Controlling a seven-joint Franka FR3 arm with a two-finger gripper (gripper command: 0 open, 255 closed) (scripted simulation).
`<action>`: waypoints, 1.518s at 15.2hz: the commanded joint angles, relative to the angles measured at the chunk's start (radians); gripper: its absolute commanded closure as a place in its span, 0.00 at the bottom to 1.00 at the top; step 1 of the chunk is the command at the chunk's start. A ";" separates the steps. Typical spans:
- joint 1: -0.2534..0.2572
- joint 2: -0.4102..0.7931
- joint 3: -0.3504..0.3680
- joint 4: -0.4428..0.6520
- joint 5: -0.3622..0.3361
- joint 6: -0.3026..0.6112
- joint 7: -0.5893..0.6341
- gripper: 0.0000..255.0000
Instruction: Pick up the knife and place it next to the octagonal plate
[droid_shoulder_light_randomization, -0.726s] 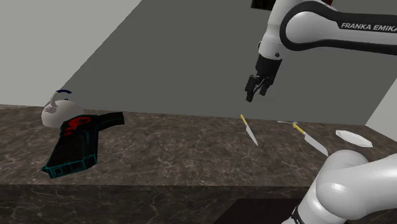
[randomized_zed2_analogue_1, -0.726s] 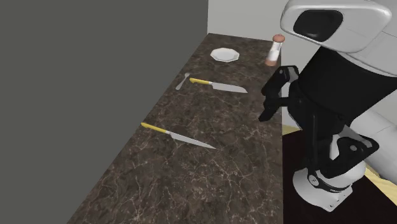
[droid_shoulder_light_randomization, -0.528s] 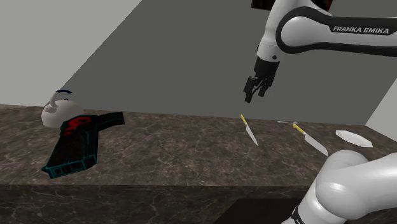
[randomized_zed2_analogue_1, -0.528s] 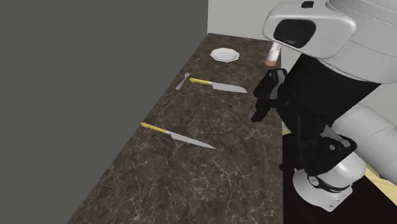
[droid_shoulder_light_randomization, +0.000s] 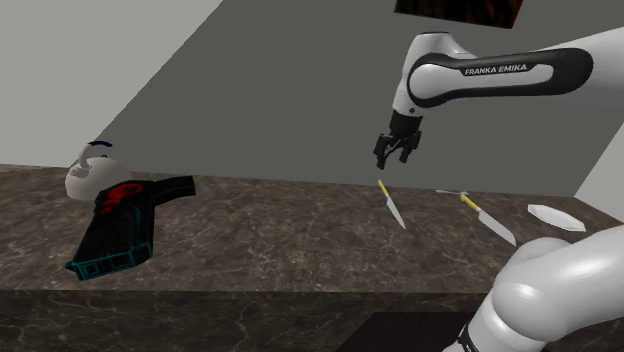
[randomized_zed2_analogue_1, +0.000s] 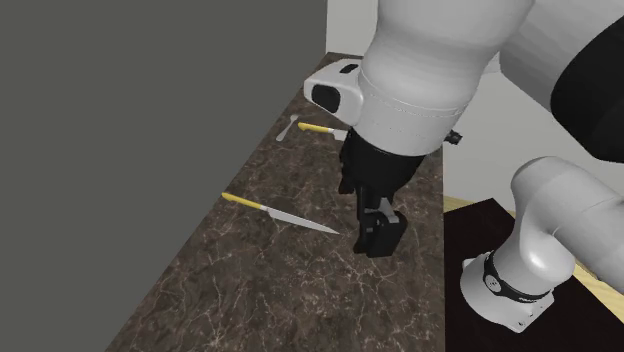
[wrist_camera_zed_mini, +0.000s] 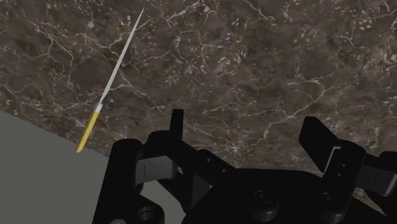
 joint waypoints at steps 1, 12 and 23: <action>-0.018 0.054 -0.025 -0.005 -0.004 0.054 0.004 0.00; -0.094 0.377 -0.158 0.059 0.031 0.283 0.004 0.00; -0.179 0.743 -0.252 0.217 0.193 0.435 -0.061 0.00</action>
